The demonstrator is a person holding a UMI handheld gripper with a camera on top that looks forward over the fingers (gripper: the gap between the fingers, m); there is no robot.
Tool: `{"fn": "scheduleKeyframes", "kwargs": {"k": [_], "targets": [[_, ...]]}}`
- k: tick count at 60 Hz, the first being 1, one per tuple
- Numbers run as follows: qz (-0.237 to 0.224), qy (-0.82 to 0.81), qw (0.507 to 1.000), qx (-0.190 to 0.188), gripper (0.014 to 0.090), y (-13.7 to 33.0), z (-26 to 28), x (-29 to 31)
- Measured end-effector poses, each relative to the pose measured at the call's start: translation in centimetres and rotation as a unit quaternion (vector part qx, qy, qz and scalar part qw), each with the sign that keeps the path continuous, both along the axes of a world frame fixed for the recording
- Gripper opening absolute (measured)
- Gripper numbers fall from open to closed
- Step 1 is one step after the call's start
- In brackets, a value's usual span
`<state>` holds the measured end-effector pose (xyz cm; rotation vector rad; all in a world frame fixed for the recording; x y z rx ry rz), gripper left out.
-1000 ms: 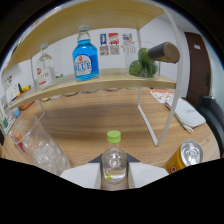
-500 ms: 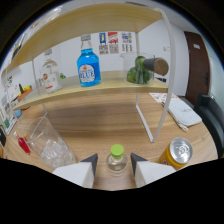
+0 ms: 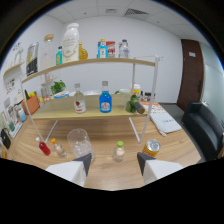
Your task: Make me a cup of Vodka Sunrise.
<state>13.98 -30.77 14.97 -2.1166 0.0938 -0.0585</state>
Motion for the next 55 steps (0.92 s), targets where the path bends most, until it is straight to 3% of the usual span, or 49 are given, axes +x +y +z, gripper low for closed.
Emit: {"fn": "scheduleKeyframes", "kwargs": {"k": [22,55], "targets": [[0.011,-0.001,0.999,-0.031,0.0856,-3.2,-0.6,-5.6],[0.028,-0.004,0.999,-0.032,0.0861,-2.5,-0.4,-9.5]]}}
